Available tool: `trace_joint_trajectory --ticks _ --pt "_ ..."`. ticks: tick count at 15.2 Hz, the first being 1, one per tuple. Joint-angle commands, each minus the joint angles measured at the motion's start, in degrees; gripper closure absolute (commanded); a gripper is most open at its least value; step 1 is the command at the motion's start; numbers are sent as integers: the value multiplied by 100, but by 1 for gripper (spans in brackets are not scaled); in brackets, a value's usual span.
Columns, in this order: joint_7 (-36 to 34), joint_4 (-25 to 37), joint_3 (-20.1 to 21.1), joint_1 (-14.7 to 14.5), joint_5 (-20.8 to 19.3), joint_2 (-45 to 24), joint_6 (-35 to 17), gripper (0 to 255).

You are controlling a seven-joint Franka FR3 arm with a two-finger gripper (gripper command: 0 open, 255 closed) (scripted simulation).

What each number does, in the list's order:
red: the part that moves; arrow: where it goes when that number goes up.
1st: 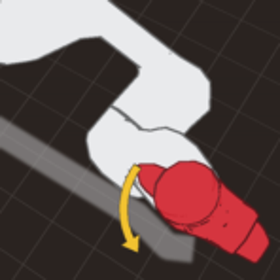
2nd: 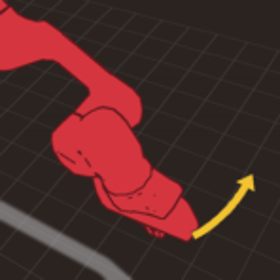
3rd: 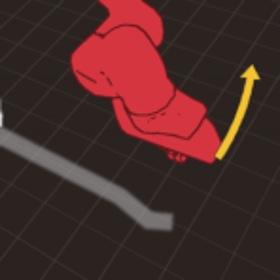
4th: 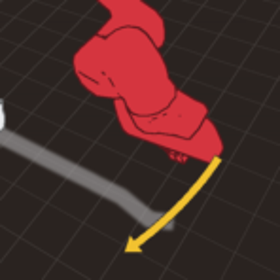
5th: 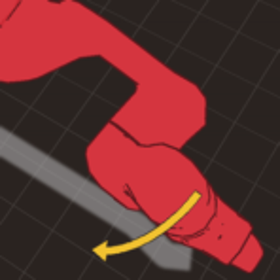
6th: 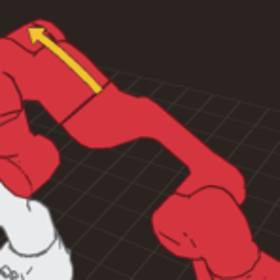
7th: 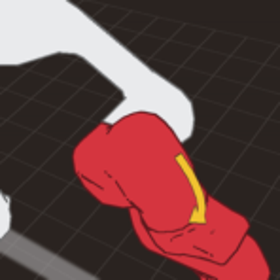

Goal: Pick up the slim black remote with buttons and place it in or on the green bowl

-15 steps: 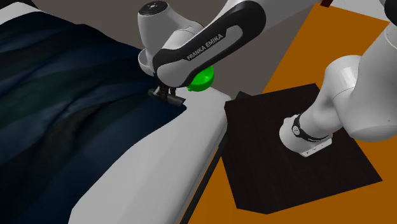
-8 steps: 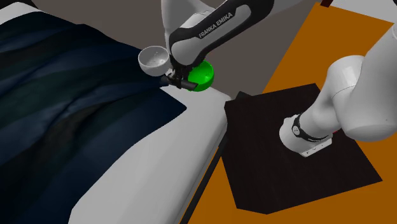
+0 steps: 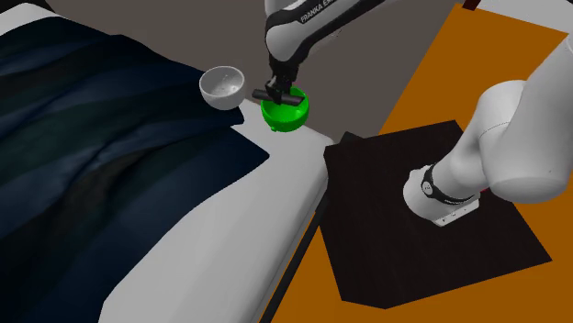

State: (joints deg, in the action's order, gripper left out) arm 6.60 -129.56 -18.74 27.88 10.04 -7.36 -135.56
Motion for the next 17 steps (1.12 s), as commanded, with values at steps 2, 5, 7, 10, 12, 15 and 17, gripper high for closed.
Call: trace_joint_trajectory --ticks 2,5,7,10,12,15,17 --pt "462 14 -176 251 34 -31 29 255" --pt "609 -5 -188 307 127 -163 -99 255" --pt "678 -32 -165 321 215 -283 -234 255" --pt "786 -64 -121 347 354 -472 -432 255" --pt "862 -78 -87 369 451 -601 -562 255" --pt "955 -87 -38 400 571 -761 -715 255" --pt "955 -87 -38 401 570 -760 -715 255"
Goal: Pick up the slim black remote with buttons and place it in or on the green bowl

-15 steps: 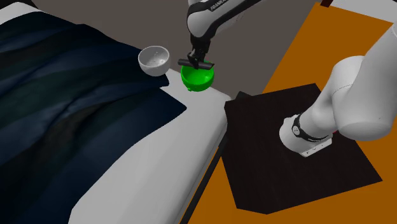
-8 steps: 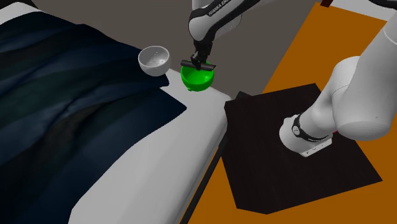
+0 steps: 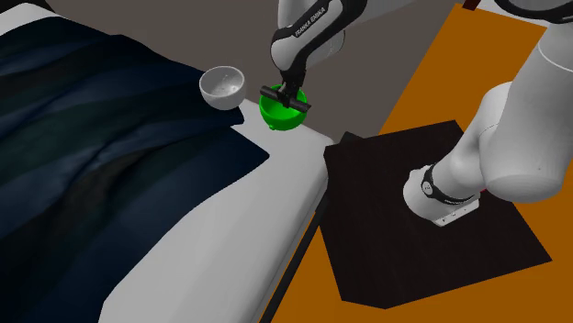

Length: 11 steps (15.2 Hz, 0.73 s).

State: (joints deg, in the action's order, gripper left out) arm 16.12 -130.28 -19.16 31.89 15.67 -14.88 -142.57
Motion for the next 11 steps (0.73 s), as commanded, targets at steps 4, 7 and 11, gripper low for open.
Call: trace_joint_trajectory --ticks 4,7,11 --pt "2 -15 4 -1 7 -8 -14 255" --pt "5 -14 5 0 9 -10 -16 0" --pt "2 -15 4 -1 7 -8 -14 0"
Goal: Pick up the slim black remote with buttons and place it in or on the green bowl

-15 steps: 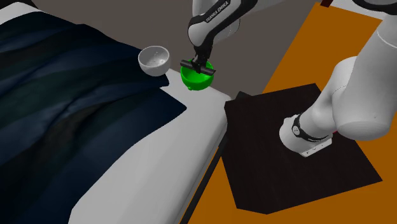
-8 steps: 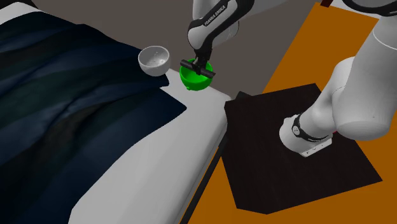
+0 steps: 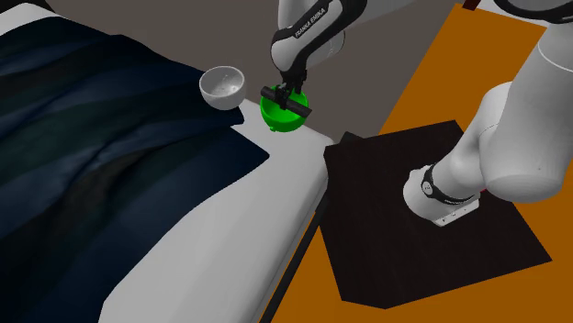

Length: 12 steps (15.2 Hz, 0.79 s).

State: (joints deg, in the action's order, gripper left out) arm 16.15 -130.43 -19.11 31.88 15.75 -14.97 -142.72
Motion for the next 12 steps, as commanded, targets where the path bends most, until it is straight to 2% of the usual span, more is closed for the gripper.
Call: trace_joint_trajectory --ticks 1,4,12 --pt "-84 15 -57 -27 -122 163 163 0" --pt "-298 102 -178 -77 -436 586 630 0" --pt "-299 102 -175 -74 -437 586 630 0"
